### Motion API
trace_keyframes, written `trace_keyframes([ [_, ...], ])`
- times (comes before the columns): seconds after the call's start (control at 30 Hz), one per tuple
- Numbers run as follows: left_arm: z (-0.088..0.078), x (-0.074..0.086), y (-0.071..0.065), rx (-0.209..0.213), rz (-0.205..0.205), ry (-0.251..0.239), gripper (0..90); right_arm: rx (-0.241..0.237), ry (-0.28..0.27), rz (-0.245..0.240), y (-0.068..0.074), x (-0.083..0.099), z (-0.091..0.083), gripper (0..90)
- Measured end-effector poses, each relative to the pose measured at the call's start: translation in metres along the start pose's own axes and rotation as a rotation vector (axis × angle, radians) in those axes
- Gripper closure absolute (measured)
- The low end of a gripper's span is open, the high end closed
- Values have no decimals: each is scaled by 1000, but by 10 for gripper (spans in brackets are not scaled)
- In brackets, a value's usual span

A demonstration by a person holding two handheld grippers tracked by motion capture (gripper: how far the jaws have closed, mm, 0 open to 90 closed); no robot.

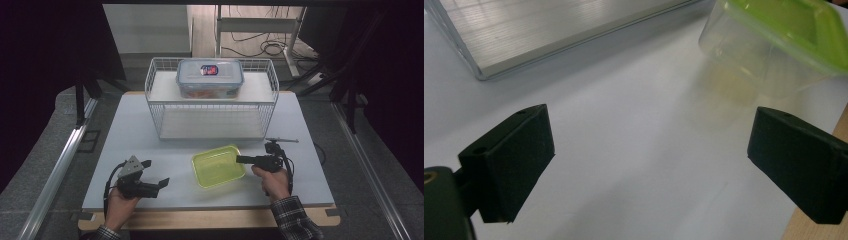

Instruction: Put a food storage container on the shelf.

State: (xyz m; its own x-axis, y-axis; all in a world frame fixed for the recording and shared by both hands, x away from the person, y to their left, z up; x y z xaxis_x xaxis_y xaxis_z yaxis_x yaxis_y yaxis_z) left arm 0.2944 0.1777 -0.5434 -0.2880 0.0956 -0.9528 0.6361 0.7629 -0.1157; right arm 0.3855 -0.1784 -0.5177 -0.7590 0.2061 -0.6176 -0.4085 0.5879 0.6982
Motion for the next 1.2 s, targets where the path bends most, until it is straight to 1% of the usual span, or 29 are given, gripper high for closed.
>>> trace_keyframes([
  [0.07,1,1,0,-1,4,7,46,-6,-5,-12,4,-4,-3,803],
  [0.13,1,1,0,0,9,11,46,-14,-18,-12,8,-8,-6,803],
  [0.3,3,4,0,-4,1,34,44,-30,-47,-19,18,-20,-13,803],
  [0.4,4,6,1,-6,-8,52,39,-36,-57,-41,24,-27,-16,802],
  [0.5,5,9,2,-2,-18,73,34,-43,-65,-46,29,-34,-20,802],
  [0.7,8,13,1,-18,4,113,31,-51,-78,-47,39,-47,-25,803],
  [0.87,8,14,2,-23,-7,121,28,-59,-92,-46,50,-59,-30,803],
  [0.93,8,14,3,-23,-12,119,29,-63,-100,-53,55,-65,-32,803],
  [1.07,8,14,3,-23,-6,121,29,-76,-116,-60,64,-77,-37,803],
  [1.2,8,14,3,-24,-3,120,28,-71,-128,-71,75,-90,-42,803],
])
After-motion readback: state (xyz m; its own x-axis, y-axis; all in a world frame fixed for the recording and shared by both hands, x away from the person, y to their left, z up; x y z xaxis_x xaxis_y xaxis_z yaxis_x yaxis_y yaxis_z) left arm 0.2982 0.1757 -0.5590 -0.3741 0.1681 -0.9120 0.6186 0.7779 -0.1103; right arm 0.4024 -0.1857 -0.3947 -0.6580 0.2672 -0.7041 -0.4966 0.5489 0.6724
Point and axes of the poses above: each handheld gripper's, and its own axes: z roughly forward along the jaws, x roughly out of its underside, y roughly to its left, the point moved 5 cm from there along z, roughly forward along the jaws, and after that the axes turned 14 degrees about -y, right-handed, at the moved point
